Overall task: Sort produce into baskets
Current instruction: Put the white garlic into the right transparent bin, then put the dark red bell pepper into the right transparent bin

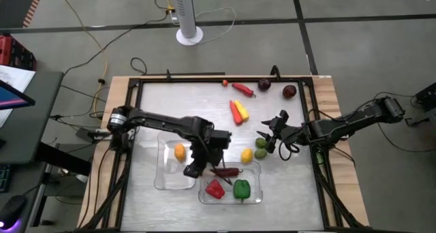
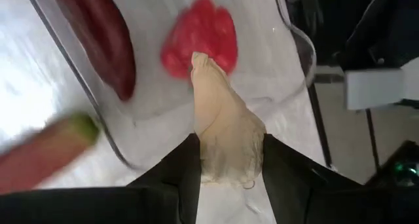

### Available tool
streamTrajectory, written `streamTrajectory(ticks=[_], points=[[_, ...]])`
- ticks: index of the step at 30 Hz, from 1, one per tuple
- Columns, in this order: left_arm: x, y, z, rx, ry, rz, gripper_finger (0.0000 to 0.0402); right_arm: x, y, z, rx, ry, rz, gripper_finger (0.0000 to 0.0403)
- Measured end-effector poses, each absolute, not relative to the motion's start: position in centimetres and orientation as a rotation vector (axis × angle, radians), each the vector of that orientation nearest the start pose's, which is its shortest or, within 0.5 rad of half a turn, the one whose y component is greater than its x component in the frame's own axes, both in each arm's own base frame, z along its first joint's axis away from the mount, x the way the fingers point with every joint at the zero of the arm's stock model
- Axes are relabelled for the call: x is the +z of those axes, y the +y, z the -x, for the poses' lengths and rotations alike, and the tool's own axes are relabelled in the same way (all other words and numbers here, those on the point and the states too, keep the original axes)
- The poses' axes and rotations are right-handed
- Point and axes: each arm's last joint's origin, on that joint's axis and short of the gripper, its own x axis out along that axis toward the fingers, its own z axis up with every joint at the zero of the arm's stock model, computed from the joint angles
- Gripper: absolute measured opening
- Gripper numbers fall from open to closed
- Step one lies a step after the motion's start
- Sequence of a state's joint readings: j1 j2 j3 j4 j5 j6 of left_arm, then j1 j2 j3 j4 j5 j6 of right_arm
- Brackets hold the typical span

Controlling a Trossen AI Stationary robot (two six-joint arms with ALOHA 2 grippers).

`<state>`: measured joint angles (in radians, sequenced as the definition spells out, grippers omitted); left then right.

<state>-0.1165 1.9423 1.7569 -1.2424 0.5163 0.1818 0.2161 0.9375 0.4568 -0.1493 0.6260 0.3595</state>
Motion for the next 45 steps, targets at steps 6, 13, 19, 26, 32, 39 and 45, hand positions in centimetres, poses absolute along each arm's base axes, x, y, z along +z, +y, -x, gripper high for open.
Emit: streamTrajectory(ticks=[6,13,19,26,32,39,45], points=[[29.1,-6.2,-36.3,-0.566,1.361,0.123,0.0123,20.3,2.3,-18.2,-0.492,0.497,-0.088,0.0248],[30.8,-6.0,-36.2,-0.508,1.251,0.07,0.0123,20.3,2.3,-18.2,-0.492,0.496,-0.089,0.0248],[30.7,-6.8,-37.5,-0.505,1.143,0.067,0.0132,20.2,2.3,-18.2,-0.493,0.497,-0.089,0.0248],[30.4,-8.0,-38.1,-0.412,1.063,-0.021,0.0201,20.2,2.3,-18.2,-0.494,0.499,-0.09,0.0248],[30.4,-7.6,-38.4,-0.299,1.04,-0.094,0.0269,20.3,2.3,-18.2,-0.493,0.492,-0.094,0.0248],[28.6,-4.1,-39.3,-0.119,1.139,-0.208,0.0273,20.4,2.3,-18.3,-0.492,0.482,-0.098,0.0248],[25.9,-1.9,-39.8,-0.212,1.286,-0.413,0.0253,20.3,2.3,-18.2,-0.491,0.489,-0.088,0.0248]])
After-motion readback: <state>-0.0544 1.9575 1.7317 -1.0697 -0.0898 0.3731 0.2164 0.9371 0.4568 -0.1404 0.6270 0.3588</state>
